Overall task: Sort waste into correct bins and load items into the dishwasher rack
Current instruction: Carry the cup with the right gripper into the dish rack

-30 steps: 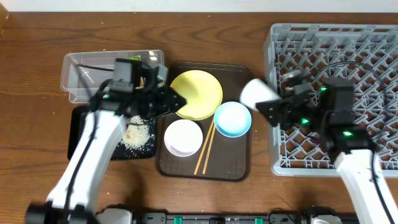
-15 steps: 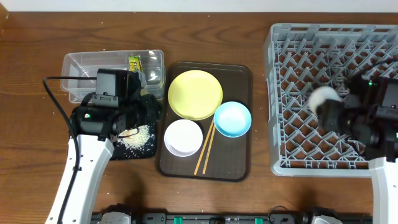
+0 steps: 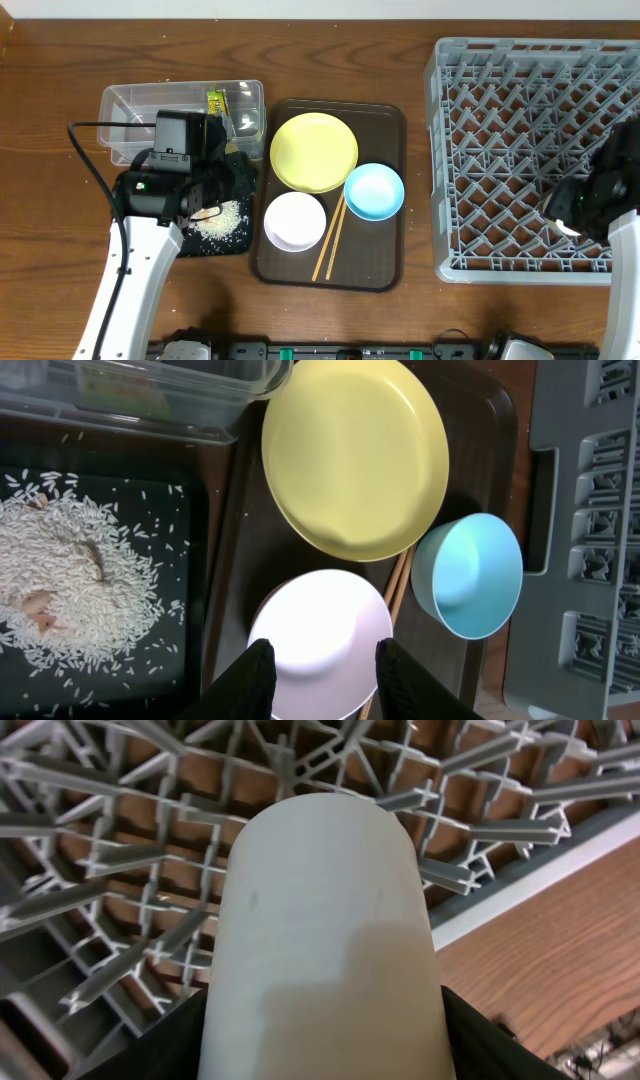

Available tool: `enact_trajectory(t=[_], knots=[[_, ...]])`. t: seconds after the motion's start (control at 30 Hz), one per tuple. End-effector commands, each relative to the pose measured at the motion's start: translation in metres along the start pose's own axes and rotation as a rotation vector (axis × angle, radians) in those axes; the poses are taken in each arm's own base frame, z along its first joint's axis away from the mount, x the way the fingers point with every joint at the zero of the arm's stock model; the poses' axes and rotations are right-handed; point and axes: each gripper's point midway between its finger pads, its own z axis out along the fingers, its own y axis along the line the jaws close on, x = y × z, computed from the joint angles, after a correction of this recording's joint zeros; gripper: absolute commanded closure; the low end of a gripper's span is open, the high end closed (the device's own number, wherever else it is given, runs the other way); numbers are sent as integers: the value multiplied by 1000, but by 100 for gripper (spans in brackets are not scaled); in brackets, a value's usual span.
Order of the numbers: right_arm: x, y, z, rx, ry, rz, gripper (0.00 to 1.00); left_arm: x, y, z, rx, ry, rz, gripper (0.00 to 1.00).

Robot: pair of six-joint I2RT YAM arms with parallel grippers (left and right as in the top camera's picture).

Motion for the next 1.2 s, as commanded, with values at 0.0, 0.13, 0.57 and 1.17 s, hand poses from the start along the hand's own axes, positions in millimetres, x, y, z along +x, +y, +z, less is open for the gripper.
enact_trajectory(t=[0.0,0.13,0.57,1.17], knots=[[-4,-7,7,27,24,36,99,-5,0,-5,-5,-20,11,64],[-2,-6,21,39,84,28,99,-5,0,-5,-5,-20,11,64],[-5,1,50,36,157,20,32,-1,1,-5,-11,-6,7,64],[-39,25,1,-137,-23,-40,35,7,5,-5,-27,25,-4,56]])
